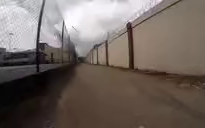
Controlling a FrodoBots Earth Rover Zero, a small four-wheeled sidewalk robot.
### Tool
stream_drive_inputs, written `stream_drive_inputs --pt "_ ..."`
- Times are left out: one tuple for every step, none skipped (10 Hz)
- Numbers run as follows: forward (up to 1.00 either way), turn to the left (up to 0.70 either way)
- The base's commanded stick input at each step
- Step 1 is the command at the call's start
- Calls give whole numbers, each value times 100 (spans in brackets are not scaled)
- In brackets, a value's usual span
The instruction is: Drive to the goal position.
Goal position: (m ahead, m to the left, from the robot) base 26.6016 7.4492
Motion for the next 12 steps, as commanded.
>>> stream_drive_inputs --pt "100 0" --pt "100 0" --pt "100 0" --pt "100 0" --pt "100 0" --pt "100 0" --pt "100 0" --pt "100 0" --pt "100 0" --pt "100 0" --pt "100 0" --pt "100 0"
